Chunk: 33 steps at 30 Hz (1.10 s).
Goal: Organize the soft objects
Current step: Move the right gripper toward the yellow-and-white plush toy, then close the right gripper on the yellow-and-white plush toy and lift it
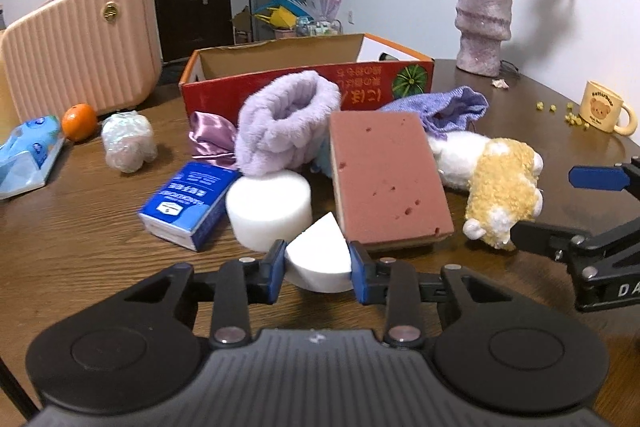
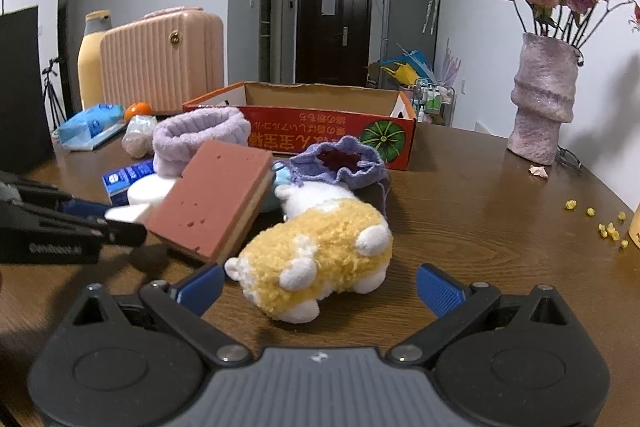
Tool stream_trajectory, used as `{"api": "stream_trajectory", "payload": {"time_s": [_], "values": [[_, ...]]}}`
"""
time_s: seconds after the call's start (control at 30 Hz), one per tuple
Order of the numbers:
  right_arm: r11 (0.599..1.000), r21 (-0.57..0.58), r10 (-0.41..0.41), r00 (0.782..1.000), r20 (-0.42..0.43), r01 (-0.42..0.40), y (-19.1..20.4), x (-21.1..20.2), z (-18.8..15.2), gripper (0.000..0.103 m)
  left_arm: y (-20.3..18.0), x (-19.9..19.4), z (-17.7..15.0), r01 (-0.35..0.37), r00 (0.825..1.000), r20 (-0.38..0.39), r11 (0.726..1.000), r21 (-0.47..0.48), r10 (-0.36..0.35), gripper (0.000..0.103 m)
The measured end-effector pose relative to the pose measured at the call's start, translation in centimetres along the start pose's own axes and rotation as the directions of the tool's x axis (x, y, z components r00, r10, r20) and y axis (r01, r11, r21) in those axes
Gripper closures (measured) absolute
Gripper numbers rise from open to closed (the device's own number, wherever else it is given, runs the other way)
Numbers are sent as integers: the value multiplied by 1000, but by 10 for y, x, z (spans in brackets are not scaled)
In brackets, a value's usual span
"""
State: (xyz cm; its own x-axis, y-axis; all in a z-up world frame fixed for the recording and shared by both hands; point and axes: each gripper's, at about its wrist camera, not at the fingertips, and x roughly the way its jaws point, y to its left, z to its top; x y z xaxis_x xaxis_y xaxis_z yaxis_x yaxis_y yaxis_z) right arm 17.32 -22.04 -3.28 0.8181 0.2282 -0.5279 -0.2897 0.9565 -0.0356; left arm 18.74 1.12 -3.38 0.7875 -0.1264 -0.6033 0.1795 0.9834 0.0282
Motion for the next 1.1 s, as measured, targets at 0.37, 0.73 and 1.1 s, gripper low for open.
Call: {"api": "stream_trajectory", "payload": {"time_s": [0.37, 0.73, 1.1], "values": [[990, -143, -3, 1000, -12, 1, 11, 11, 5, 0, 15, -21, -3, -30, 998, 56, 998, -59, 33, 69], [978, -205, 36, 999, -34, -42, 6, 40, 21, 0, 22, -21, -1, -52, 997, 59, 995, -88, 58, 69], [978, -162, 119, 990, -72, -129, 1, 66, 27, 0, 25, -16, -3, -55, 997, 40, 994, -97, 60, 69]]}}
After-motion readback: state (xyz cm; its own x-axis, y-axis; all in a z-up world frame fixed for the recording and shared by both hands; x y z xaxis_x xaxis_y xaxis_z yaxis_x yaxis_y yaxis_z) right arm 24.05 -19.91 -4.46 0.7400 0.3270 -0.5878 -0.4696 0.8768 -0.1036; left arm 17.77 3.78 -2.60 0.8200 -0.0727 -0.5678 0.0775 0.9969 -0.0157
